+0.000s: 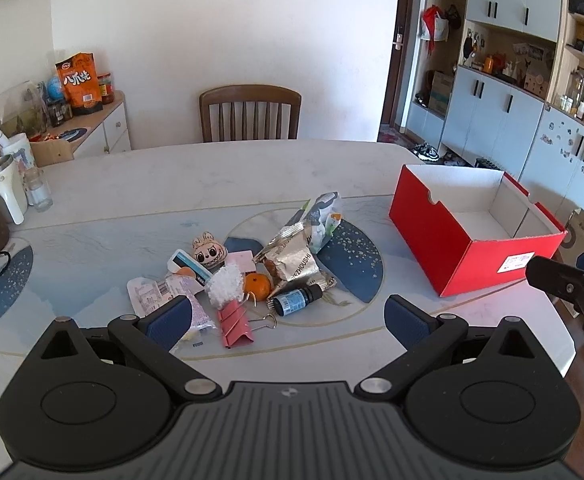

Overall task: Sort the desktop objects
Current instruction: 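Move both tools toward the pile of items on the table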

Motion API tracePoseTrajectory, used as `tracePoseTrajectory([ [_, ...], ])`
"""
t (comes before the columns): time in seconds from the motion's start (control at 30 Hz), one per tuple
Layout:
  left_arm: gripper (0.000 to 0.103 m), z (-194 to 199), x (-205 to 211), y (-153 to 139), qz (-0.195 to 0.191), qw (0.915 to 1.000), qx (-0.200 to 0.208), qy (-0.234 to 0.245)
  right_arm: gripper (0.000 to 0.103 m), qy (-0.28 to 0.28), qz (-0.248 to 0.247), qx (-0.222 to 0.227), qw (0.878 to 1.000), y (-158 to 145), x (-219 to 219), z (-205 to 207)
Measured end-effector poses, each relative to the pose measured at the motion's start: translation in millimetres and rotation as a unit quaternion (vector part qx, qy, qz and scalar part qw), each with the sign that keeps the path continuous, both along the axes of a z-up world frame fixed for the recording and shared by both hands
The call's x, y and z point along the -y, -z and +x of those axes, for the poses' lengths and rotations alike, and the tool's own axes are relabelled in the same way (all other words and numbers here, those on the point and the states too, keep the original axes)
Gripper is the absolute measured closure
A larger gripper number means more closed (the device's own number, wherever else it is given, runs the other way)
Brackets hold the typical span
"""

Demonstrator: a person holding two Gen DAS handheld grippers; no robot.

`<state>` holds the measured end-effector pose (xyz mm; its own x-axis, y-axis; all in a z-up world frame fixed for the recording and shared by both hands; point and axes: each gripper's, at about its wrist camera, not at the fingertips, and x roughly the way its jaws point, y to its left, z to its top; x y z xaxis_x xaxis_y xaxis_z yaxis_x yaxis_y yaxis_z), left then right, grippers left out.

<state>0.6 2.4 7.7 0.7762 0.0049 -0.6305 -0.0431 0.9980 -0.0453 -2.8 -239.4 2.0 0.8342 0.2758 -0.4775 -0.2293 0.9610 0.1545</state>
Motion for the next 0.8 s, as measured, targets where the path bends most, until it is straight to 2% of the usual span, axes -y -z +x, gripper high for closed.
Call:
tracePoseTrajectory([
  [0.53,0.000,-2.4,-2.7,-8.1,0.020,0.9991,0.035,-0.012,0.001,-0.032,0.008,0.006,0.999,-1.5,9.6,1.7],
  [0.8,0.000,0.3,-13.8,-5.3,0.000,0.9993,0.036,-0.010,0.001,-0.032,-0.001,0.012,0.999,-1.8,3.8,3.5],
])
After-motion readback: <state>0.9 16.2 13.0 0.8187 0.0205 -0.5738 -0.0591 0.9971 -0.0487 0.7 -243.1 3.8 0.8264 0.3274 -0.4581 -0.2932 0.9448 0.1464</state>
